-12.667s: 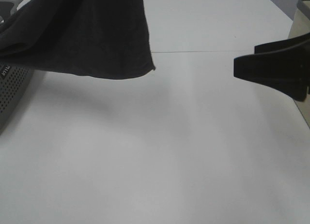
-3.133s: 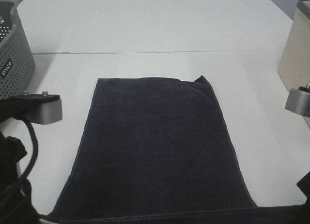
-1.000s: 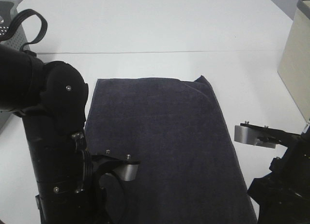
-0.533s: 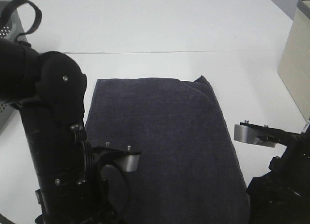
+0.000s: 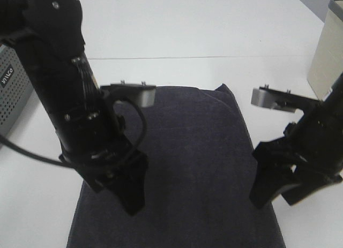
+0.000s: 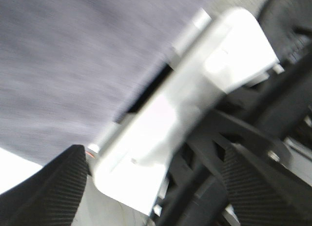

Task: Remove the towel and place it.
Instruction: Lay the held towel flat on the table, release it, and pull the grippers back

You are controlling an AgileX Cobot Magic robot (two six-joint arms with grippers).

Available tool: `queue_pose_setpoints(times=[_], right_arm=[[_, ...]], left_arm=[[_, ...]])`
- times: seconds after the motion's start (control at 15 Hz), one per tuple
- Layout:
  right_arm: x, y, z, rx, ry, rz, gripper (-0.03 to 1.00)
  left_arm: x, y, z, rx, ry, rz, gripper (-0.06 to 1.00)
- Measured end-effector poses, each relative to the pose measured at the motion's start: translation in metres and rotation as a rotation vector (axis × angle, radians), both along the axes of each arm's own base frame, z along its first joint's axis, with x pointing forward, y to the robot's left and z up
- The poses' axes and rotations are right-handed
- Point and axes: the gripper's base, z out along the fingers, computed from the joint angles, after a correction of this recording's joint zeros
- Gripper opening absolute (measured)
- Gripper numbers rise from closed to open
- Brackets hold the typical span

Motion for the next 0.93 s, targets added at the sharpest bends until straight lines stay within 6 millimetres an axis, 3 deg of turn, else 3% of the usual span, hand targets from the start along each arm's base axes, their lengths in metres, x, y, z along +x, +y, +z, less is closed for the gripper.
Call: queue_pose_setpoints(times=[0.33,0.6,0.8,0.93], right_arm=[[0.054,0.001,0.060,-0.069,-0.272,-0.063,0.64],[0.088,-0.042,0.095,-0.029,-0.362,-0.250,0.64],[0.124,-0.052,0.100,0.003,-0.347,-0.254,0.64],[0.169,-0.049,0.083,-0.005,-0.281,-0.223,0.67]], left_arm=[[0.072,0.054,0.040,-0.048,-0.181,0.189,0.73],[0.097,0.092,0.052,-0.059,-0.244,0.288,0.73],[0.118,0.109,0.063,-0.086,-0.365,0.349,0.73],[0.140,0.120,0.060,-0.086,-0.399,0.397,0.74]])
